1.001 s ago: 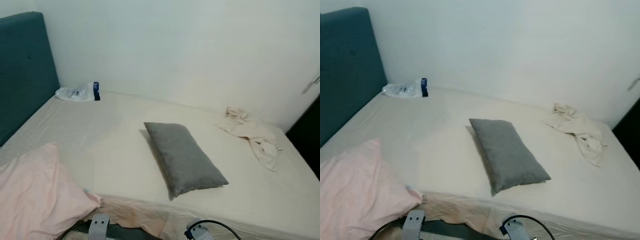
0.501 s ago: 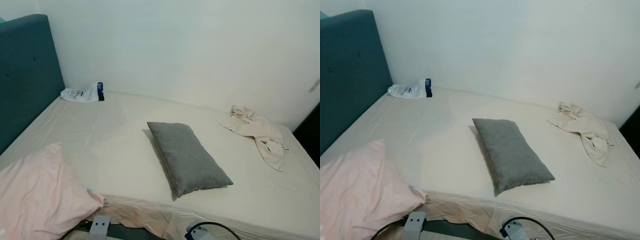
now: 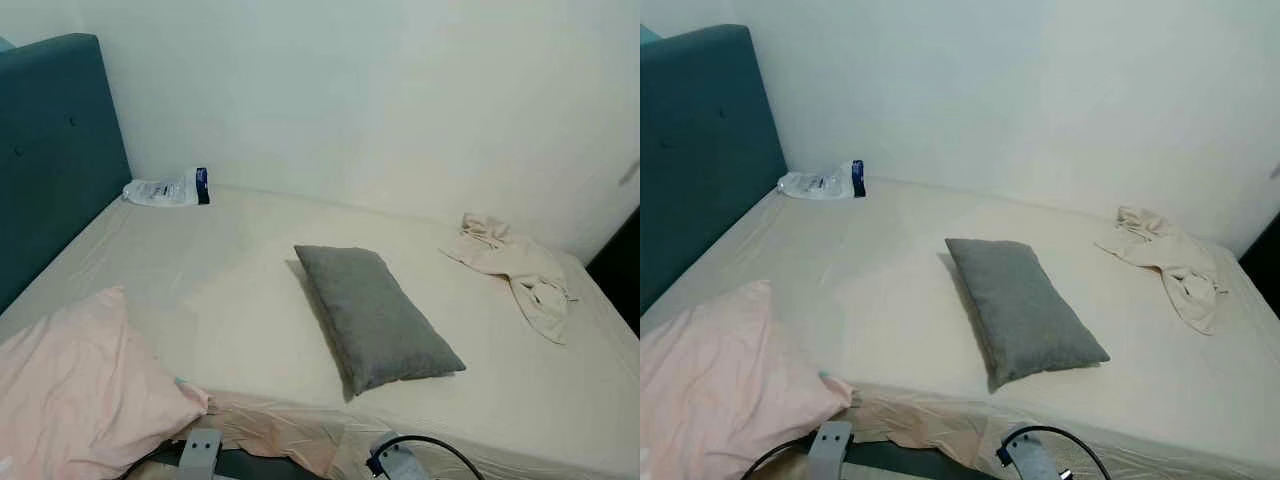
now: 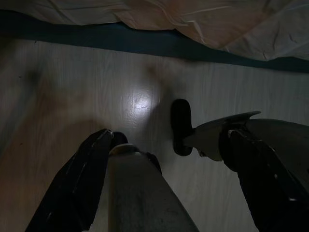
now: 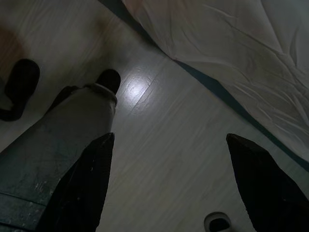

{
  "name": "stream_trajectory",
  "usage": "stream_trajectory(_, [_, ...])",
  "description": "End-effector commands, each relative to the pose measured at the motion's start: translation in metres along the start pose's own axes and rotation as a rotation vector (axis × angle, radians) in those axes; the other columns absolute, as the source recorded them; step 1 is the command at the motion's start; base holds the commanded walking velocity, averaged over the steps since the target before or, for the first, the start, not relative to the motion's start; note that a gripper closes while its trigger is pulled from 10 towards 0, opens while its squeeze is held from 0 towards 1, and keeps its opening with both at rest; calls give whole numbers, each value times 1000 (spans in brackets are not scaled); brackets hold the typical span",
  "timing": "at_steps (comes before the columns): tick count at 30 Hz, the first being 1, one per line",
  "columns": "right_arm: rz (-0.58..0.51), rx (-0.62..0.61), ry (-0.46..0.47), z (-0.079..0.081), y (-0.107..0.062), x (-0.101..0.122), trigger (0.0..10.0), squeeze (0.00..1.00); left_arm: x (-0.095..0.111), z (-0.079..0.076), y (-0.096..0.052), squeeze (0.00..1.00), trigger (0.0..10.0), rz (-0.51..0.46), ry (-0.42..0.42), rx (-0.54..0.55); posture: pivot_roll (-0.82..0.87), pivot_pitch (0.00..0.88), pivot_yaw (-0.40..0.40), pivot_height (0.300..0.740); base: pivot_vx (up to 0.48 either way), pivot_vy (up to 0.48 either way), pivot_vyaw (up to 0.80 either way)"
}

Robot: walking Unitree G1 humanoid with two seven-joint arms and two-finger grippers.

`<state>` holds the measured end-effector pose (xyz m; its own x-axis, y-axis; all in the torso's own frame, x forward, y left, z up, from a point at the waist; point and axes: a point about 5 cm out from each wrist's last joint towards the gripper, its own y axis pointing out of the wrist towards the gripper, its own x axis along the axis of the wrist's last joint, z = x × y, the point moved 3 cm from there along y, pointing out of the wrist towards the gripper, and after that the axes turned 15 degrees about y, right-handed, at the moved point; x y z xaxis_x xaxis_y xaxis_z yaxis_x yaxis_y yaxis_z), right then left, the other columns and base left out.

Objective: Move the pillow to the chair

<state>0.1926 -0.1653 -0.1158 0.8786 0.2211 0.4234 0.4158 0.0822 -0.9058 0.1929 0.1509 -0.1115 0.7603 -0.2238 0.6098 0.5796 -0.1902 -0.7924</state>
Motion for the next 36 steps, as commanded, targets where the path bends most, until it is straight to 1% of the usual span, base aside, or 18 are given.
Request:
stream_trajectory(1, [5,-4,8,-1,0,-3,10000,0,-2,-7,1,0,10000,10,-18,-26,161,0,-112,740,0,-349,0])
stream_trajectory(9, [1,-9,10,-1,0,-3,10000,0,-1,-8,1,0,10000,9,-32,-37,153,0,-104,740,0,-428,0])
stream_trajectory(22, [-2,-9,-1,-2,0,-1,10000,0,1,-6,2,0,10000,3,-56,-24,159,0,-106,740,0,0,0])
stream_trajectory(24, [1,-7,-5,-1,0,-2,10000,0,1,-6,1,0,10000,-1,-74,-21,160,0,-107,740,0,0,0])
stream_trajectory(27, [6,-7,-31,0,0,-4,10000,0,0,-7,1,0,10000,4,-67,-34,158,0,-106,740,0,0,0])
stream_trajectory(29, [7,-8,-29,-1,0,-4,10000,0,1,-8,1,0,10000,2,-61,-44,158,0,-107,740,0,-480,0])
stream_trajectory(34, [9,-11,-26,-1,0,-5,10000,0,0,-8,1,0,10000,-1,-83,-46,154,0,-104,740,0,-451,0])
stream_trajectory(36, [13,-11,-24,-1,0,-7,10000,0,0,-6,1,0,10000,-4,-104,-35,154,0,-103,740,0,0,0])
